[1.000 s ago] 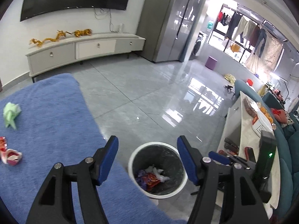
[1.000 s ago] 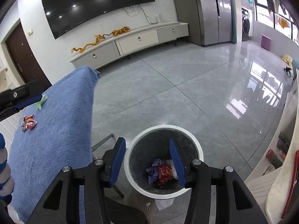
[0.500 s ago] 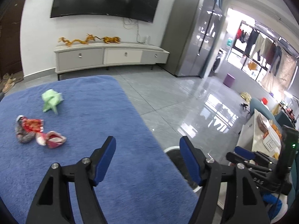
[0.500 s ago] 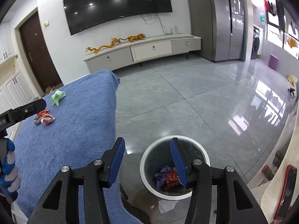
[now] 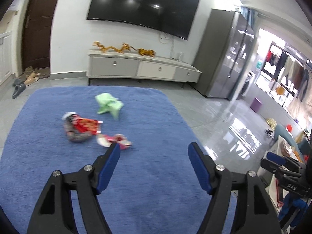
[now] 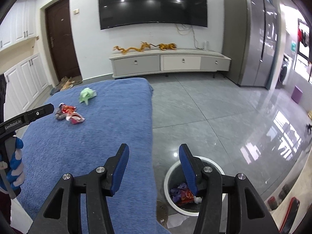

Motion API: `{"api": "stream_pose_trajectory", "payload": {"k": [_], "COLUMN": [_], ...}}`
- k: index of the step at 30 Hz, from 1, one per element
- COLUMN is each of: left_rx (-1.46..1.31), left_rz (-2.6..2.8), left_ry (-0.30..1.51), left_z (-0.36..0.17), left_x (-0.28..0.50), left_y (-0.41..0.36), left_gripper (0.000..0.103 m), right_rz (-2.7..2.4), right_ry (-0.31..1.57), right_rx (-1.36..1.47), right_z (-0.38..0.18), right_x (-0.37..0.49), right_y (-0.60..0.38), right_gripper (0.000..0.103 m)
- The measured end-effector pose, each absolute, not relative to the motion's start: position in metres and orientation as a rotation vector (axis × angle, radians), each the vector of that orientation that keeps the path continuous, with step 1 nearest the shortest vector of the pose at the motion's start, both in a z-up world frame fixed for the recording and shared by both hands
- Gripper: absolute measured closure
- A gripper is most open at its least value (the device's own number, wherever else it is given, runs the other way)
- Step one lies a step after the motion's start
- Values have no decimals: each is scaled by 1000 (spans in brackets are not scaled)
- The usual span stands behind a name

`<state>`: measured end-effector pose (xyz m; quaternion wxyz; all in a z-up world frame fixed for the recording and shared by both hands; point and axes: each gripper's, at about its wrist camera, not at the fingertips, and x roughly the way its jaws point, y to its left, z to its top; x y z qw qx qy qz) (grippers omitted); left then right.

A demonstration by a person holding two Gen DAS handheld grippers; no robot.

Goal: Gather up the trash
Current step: 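Return both tools to the wrappers on the rug, then grasp the pink-white wrapper with the right tool while the left grasps clear plastic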

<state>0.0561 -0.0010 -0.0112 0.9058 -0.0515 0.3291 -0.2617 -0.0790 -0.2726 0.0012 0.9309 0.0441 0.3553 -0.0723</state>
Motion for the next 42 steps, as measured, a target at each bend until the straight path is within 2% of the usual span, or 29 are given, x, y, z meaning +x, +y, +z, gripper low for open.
{"api": "stream_pose_trajectory", "payload": {"k": [14,29,31,36,42], "left_rx": [-208,-205,-203,-195,-169], "left_rz": [-343,-281,-280,-314,-338], "left_ry": [733,852,858,879,890], "left_z": [-44,-92,-95,-99,-102], "left_x": [106,161,172,191,203], "left_y": [108,110,107,95,80], "left_gripper": [25,25,29,49,61], "right_rz": [2,248,272,350,463], "right_ry": [762,829,836,844,832], "right_rx": [13,-11,-5,-7,-55], "right_z": [-10,-61,-66,-76,-83], "right_x": [-23,63,72,93,117], "right_y": [-223,-184,-181,-172,-152], "right_gripper": [48,46,46,46,45]}}
